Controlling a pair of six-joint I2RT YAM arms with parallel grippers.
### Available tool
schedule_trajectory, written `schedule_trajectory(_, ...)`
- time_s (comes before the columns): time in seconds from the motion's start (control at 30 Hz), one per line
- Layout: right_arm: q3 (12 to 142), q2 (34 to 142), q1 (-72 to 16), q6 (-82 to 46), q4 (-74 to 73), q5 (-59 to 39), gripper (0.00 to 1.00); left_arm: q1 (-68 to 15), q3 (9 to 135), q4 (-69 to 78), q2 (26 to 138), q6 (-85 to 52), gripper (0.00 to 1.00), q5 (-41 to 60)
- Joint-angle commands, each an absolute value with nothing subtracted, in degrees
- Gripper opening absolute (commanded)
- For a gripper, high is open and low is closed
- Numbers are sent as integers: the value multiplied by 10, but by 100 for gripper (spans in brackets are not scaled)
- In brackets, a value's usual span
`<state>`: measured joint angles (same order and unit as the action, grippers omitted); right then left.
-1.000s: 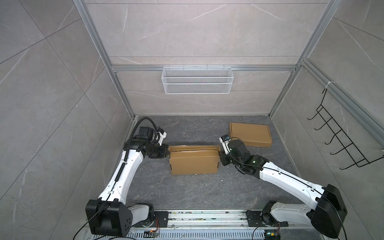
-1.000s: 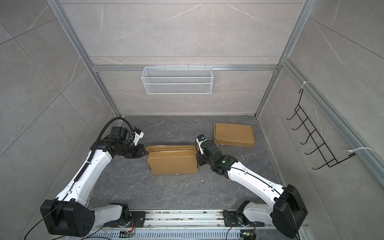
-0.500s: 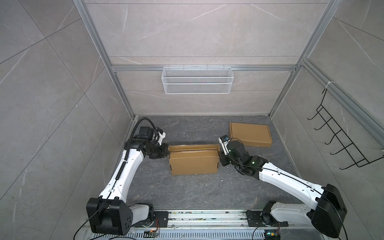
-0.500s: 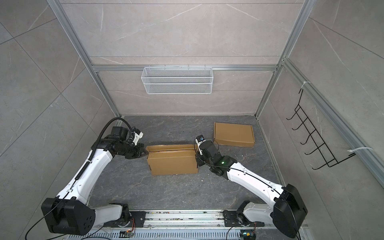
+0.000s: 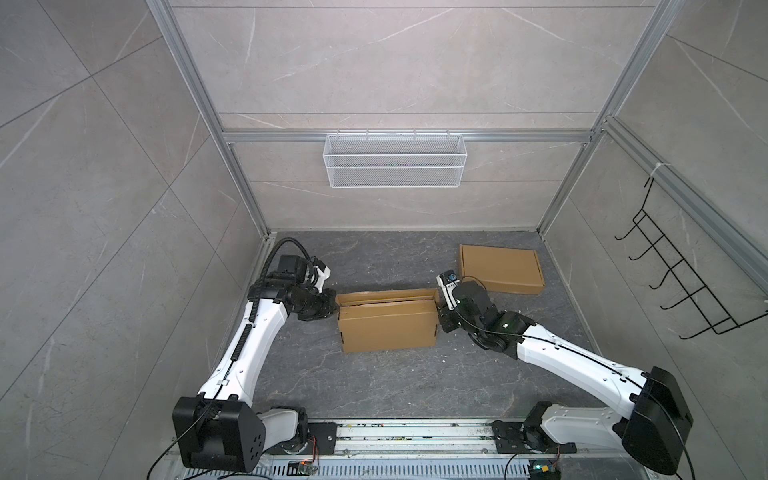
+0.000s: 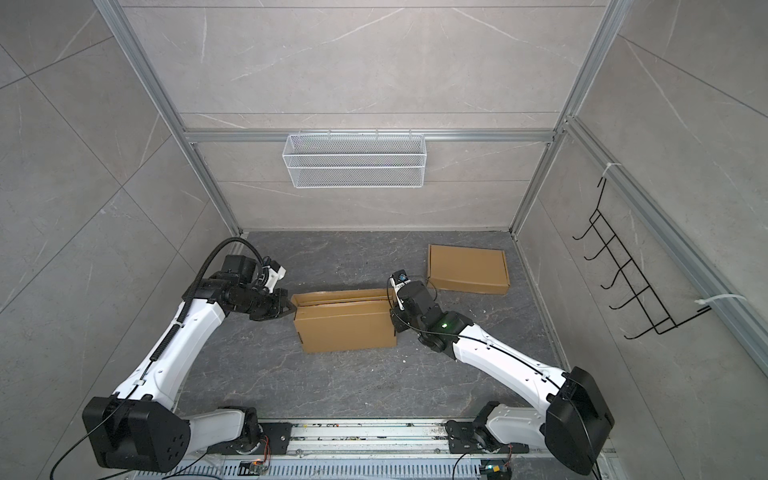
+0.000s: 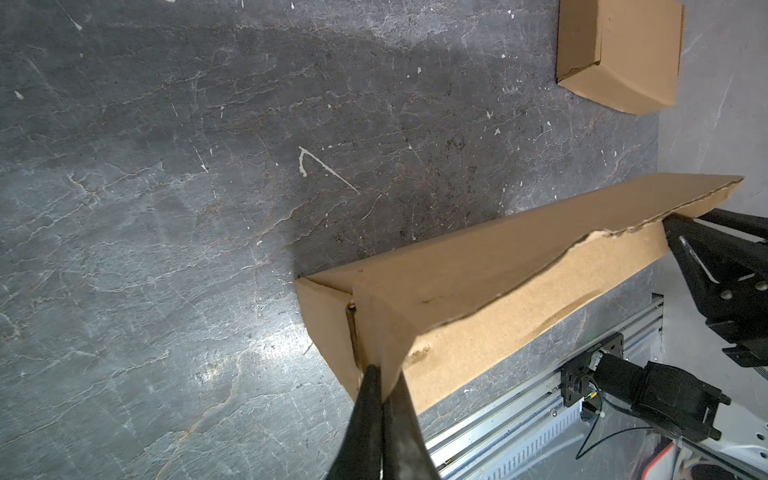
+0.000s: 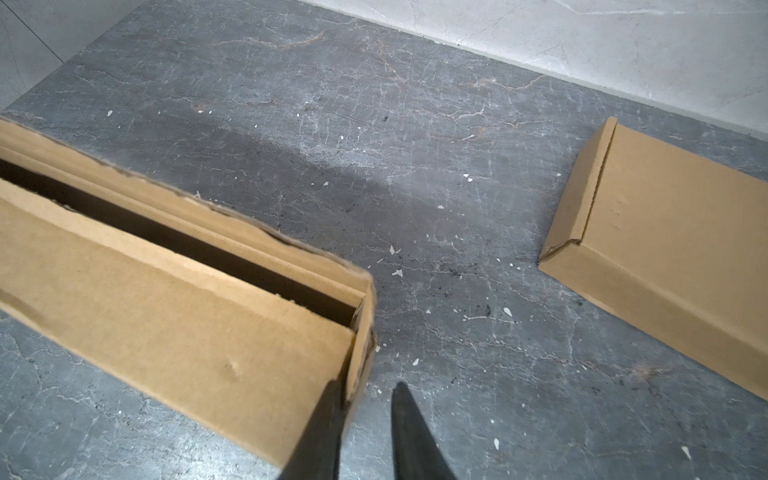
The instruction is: Fold the paper box
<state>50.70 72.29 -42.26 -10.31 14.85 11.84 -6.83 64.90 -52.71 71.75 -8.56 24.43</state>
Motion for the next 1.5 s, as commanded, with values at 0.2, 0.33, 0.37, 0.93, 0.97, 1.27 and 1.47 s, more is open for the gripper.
schedule_trajectory(0.2, 479, 751, -428, -103, 257, 116, 24, -70, 604, -518, 679, -85, 1, 253)
schedule_trajectory(0.33, 481, 755, -429, -108, 257, 116, 24, -70, 588, -500, 672, -105, 1, 260)
schedule_trajectory(0.37, 480, 756, -429, -109, 257, 116, 24, -70, 588, -497, 671, -112, 1, 264)
schedule_trajectory(0.93, 485, 756, -431, -122, 257, 119, 24, -81, 566, -489, 662, -112, 1, 245)
schedule_trajectory(0.97, 486, 755, -431, -123, 257, 117, 25, -81, 567, -491, 663, -111, 1, 244)
schedule_trajectory(1.27, 512, 738, -431, -130, 261, 106, 35, -82, 580, -505, 666, -101, 1, 238)
schedule_trajectory(1.47, 536, 730, -420, -134, 268, 85, 42, -82, 579, -505, 665, -101, 0, 236)
